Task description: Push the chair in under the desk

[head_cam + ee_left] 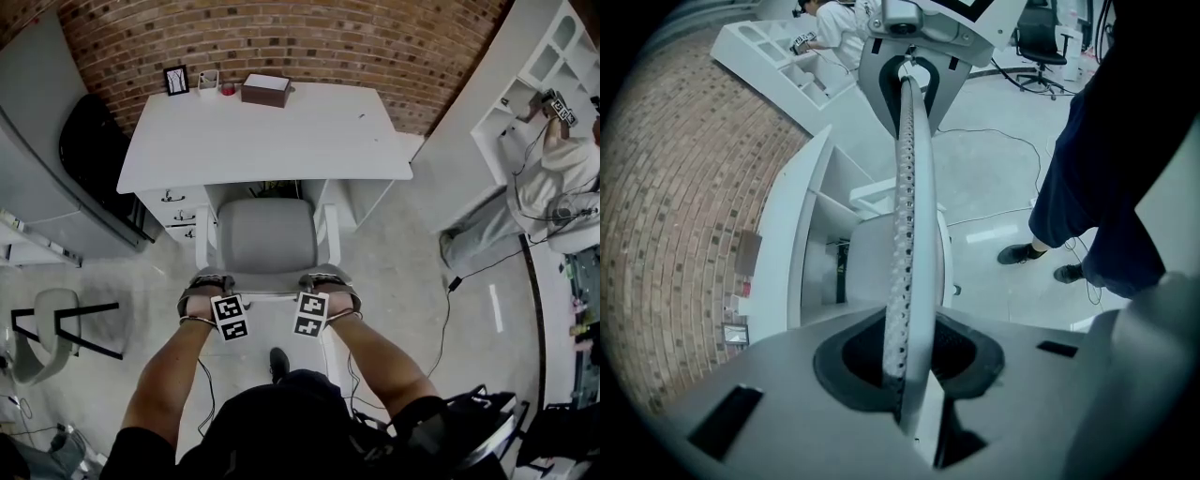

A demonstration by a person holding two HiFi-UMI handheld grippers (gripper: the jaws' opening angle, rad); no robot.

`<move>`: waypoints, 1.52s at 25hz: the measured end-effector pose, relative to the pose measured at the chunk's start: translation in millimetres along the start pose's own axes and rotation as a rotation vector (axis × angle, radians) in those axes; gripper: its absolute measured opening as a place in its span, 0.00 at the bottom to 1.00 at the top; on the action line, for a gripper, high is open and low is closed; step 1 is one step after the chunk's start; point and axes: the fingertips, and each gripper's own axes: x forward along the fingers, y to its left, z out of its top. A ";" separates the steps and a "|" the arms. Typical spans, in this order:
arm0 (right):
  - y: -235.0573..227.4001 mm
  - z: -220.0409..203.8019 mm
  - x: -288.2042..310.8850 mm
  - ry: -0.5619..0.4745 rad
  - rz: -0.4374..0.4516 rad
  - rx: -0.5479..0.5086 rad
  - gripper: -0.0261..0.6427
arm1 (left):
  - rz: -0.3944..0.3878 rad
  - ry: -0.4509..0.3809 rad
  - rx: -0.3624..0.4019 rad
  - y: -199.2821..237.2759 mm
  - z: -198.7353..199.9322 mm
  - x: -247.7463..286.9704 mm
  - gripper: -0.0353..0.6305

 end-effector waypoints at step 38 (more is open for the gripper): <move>-47.8 3.1 -17.7 -0.191 -0.077 0.218 0.33 | 0.107 -0.206 -0.265 39.1 8.7 -23.4 0.32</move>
